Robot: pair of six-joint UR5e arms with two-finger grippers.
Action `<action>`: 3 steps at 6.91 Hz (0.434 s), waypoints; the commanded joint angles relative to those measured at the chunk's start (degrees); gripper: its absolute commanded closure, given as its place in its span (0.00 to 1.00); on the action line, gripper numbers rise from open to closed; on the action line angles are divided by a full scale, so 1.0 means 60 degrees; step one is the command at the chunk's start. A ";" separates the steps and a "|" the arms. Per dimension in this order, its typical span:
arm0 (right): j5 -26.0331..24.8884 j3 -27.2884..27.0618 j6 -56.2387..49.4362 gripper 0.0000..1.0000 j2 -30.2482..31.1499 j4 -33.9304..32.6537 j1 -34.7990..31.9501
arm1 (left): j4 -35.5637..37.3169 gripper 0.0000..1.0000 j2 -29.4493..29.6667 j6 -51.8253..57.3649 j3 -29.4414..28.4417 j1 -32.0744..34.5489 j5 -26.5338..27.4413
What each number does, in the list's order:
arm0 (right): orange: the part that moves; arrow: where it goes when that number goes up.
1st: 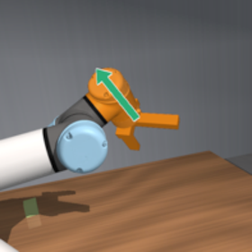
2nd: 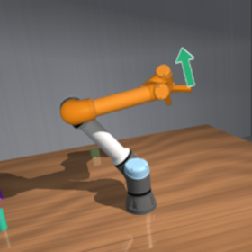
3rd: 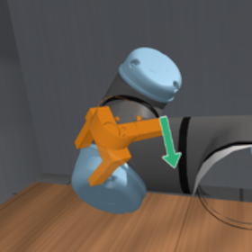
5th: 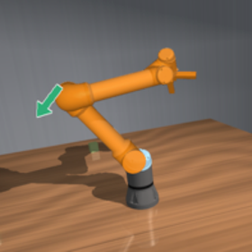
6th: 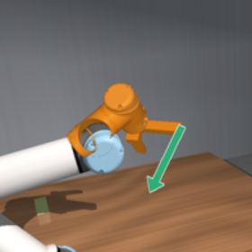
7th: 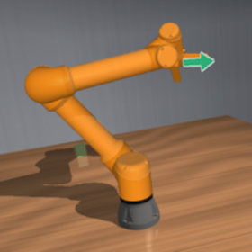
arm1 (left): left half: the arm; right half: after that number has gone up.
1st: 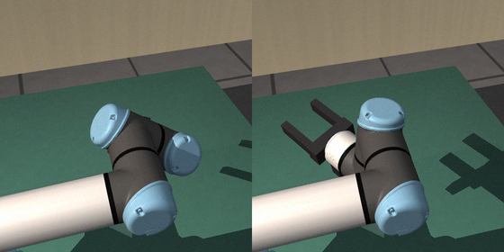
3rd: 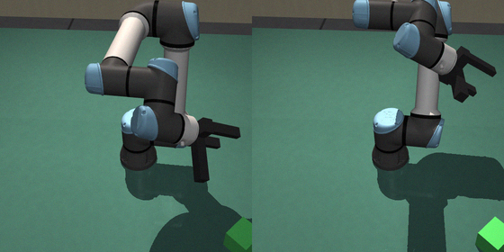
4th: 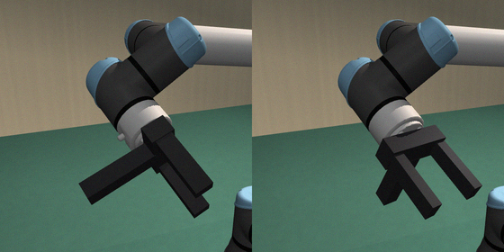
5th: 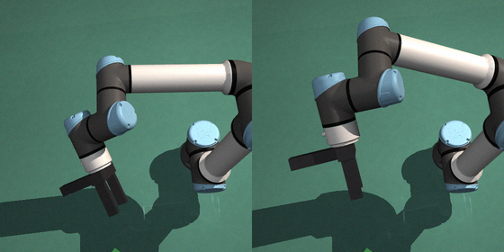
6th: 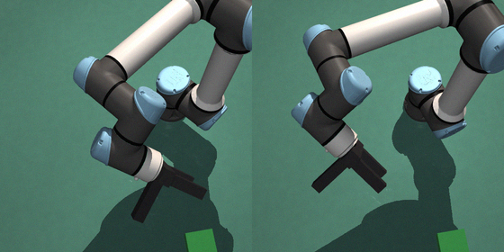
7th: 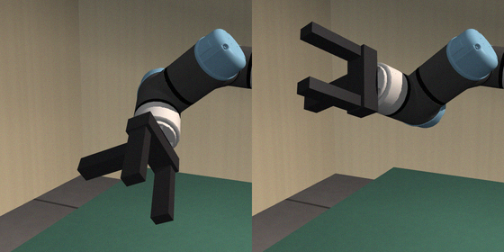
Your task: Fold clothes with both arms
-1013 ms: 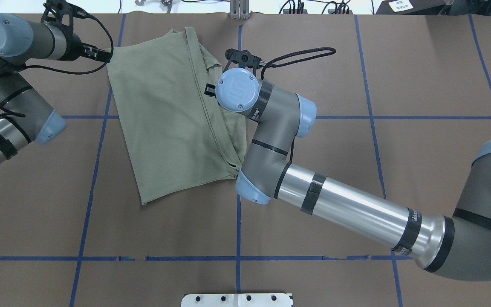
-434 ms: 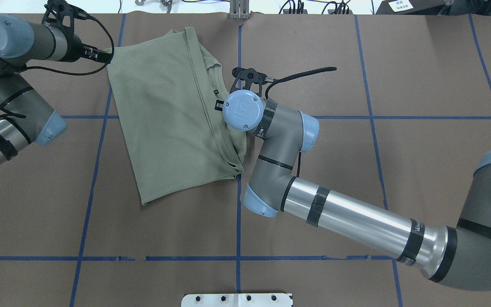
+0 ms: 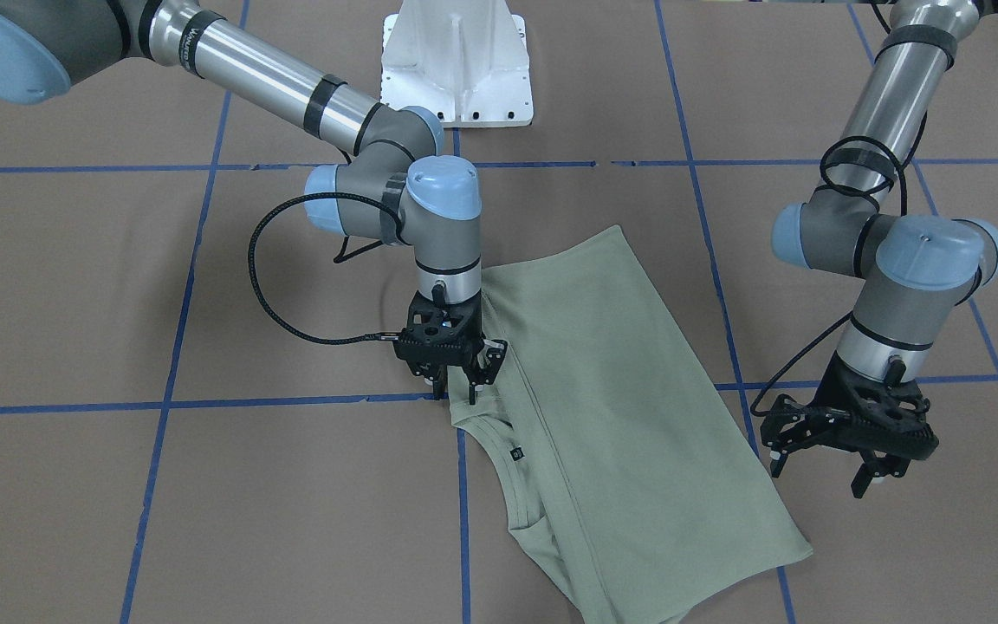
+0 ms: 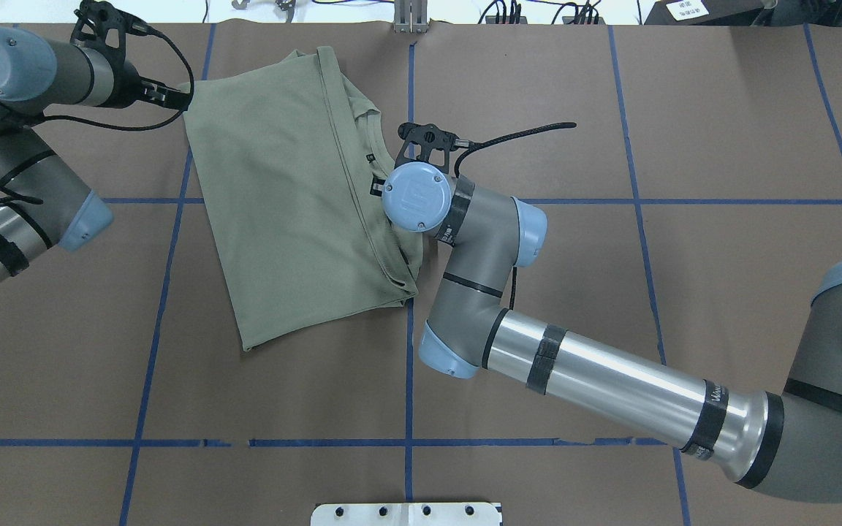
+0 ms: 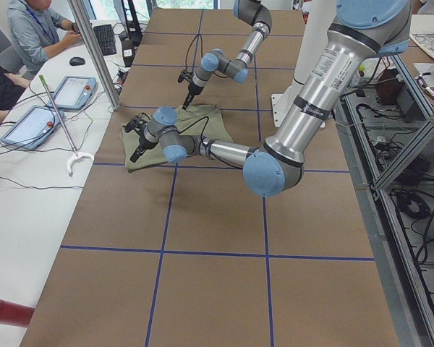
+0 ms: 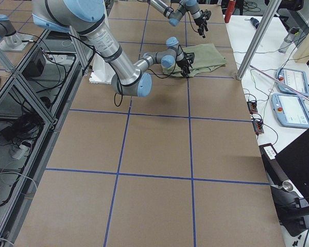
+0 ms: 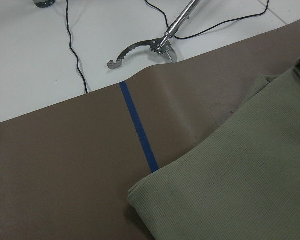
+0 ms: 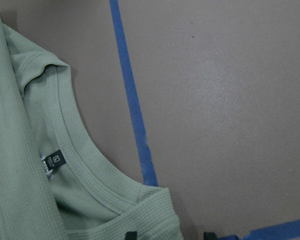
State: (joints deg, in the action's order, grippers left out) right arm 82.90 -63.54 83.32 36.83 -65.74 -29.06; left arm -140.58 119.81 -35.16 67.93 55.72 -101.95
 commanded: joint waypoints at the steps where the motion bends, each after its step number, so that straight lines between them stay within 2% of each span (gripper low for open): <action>1: -0.0002 0.0000 0.0015 1.00 -0.0030 0.0000 0.0009 | 0.0006 0.00 -0.0003 0.0000 0.0001 0.0000 0.0000; 3: 0.0012 -0.0174 0.0059 1.00 -0.0074 -0.0015 -0.0005 | -0.0008 0.00 -0.0003 0.0000 0.0001 -0.0015 0.0000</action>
State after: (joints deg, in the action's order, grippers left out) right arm 82.90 -63.89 83.55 36.59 -65.76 -29.02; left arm -140.56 119.80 -35.16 67.94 55.69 -101.95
